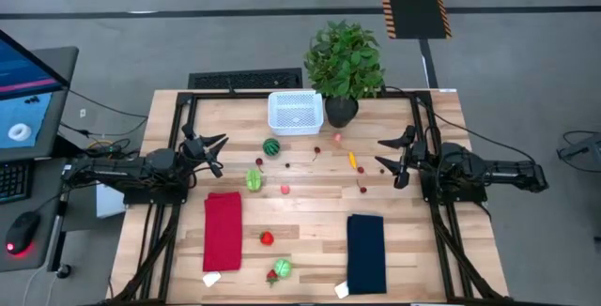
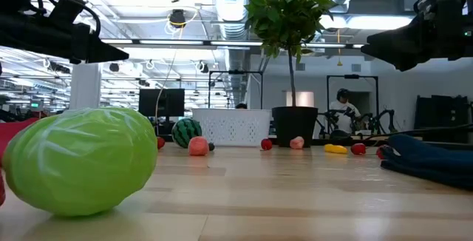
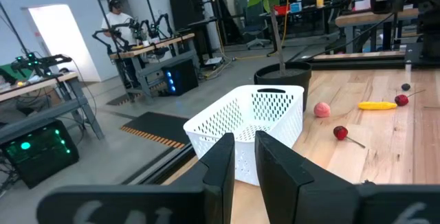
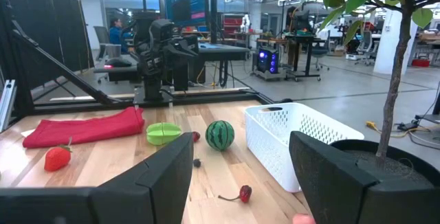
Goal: Pick and placing Produce into tupperware
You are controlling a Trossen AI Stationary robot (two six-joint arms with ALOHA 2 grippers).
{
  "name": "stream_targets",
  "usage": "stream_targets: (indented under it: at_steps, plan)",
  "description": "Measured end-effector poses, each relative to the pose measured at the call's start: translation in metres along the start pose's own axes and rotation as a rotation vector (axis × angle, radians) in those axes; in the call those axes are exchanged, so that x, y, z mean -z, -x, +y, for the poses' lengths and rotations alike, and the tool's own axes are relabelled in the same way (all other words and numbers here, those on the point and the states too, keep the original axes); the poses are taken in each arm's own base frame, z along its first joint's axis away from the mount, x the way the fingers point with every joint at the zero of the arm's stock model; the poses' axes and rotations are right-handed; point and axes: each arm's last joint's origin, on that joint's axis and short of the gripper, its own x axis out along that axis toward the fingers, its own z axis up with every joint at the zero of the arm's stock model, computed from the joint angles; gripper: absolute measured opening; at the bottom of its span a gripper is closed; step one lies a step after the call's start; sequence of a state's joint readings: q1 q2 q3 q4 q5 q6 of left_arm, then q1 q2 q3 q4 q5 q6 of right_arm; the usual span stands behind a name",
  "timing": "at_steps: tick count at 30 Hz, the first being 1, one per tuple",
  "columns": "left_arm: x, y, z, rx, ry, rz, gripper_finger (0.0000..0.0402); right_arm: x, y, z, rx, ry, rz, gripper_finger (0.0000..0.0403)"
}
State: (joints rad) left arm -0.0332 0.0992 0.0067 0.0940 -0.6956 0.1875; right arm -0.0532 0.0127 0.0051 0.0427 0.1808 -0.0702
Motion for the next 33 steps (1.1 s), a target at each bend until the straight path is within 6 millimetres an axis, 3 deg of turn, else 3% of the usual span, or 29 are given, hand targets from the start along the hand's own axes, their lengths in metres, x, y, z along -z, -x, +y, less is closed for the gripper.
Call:
stream_targets:
  at_steps: [19, 22, 26, 33]
  plan:
    - [-0.0001, 0.0000, 0.0000, 0.000, -0.004, -0.001, 0.0050, 0.0000, 0.0000, 0.0000, 0.000, 0.000, 0.000, 0.0265]
    - [-0.0052, -0.0001, 0.0014, -0.015, -0.192, -0.043, 0.0050, 0.0000, 0.0000, 0.0000, 0.001, 0.032, 0.000, 0.0265]
    - [-0.0078, 0.0001, 0.0019, -0.024, -0.412, -0.065, 0.0050, 0.0001, 0.0000, -0.0002, 0.005, 0.291, 0.001, 0.0265]
    - [-0.0032, -0.0002, 0.0008, -0.014, -0.845, -0.026, 0.0050, -0.0004, 0.0000, -0.0019, 0.045, 0.553, 0.011, 0.0265]
